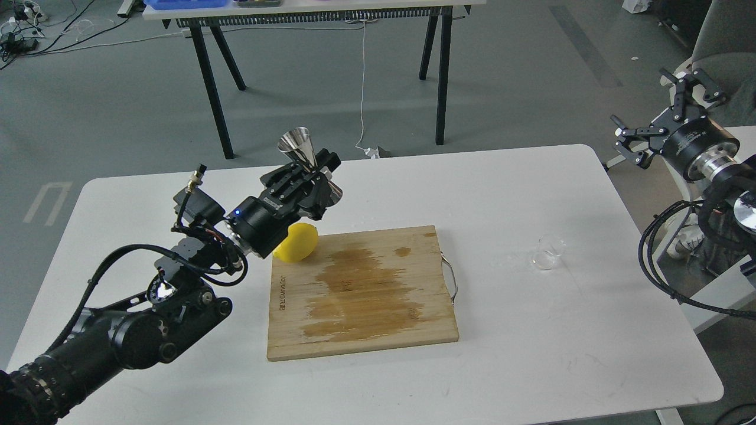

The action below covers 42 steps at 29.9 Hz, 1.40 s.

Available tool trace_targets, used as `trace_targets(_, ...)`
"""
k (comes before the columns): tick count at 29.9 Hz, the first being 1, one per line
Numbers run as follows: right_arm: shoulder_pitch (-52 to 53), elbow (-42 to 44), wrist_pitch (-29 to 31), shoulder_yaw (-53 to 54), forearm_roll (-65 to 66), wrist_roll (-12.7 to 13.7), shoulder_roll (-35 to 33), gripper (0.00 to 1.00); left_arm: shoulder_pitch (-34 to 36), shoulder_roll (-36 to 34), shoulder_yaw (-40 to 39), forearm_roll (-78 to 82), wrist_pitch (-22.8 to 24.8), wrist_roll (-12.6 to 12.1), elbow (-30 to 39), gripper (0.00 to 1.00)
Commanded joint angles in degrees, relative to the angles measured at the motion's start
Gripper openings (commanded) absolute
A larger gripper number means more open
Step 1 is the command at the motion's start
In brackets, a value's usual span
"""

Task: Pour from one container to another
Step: 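Lift the jigger with the left gripper and carry it over the board, then lower the jigger onto the cutting board beside the lemon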

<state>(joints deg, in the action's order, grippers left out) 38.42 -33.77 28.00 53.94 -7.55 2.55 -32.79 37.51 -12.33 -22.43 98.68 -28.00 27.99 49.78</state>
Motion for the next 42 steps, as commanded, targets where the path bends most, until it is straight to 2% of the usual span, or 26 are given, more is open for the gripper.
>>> trace_targets(1, 0.1, 0.0, 0.0, -0.1, -0.1, 0.0, 0.6, 0.99, -1.2, 3.5, 1.8, 1.7, 0.0, 0.0, -2.5, 0.05)
trace_targets(6, 0.1, 0.0, 0.0, -0.1, -0.1, 0.0, 0.6, 0.99, -4.3, 9.1, 2.7, 3.0, 0.0, 0.0, -3.4, 0.05)
trace_targets(9, 0.0, 0.0, 0.0, -0.1, 0.0, 0.0, 0.6, 0.99, -5.4, 12.1, 2.7, 4.3, 0.0, 0.0, -6.3, 0.05)
trace_targets(20, 0.0, -0.4, 0.0, -0.2, -0.2, 0.0, 0.5, 0.99, -5.4, 12.3, 5.6, 5.1, 0.0, 0.0, -18.0, 0.05)
trace_targets(29, -0.1, -0.5, 0.0, -0.1, -0.2, 0.0, 0.7, 0.99, -5.4, 12.3, 5.8, 4.9, 0.0, 0.0, -19.4, 0.06)
trace_targets(33, 0.0, -0.5, 0.0, 0.0, -0.2, 0.0, 0.7, 0.99, -5.4, 12.3, 5.8, 4.8, 0.0, 0.0, -19.8, 0.11)
trace_targets(35, 0.0, -0.5, 0.0, 0.0, -0.2, 0.0, 0.7, 0.99, -5.3, 12.3, 5.8, 4.8, 0.0, 0.0, -19.8, 0.18)
trace_targets(42, 0.0, -0.6, 0.0, 0.0, -0.2, -0.1, 1.1, 0.99, -5.3, 12.3, 5.7, 4.8, 0.0, 0.0, -19.8, 0.27)
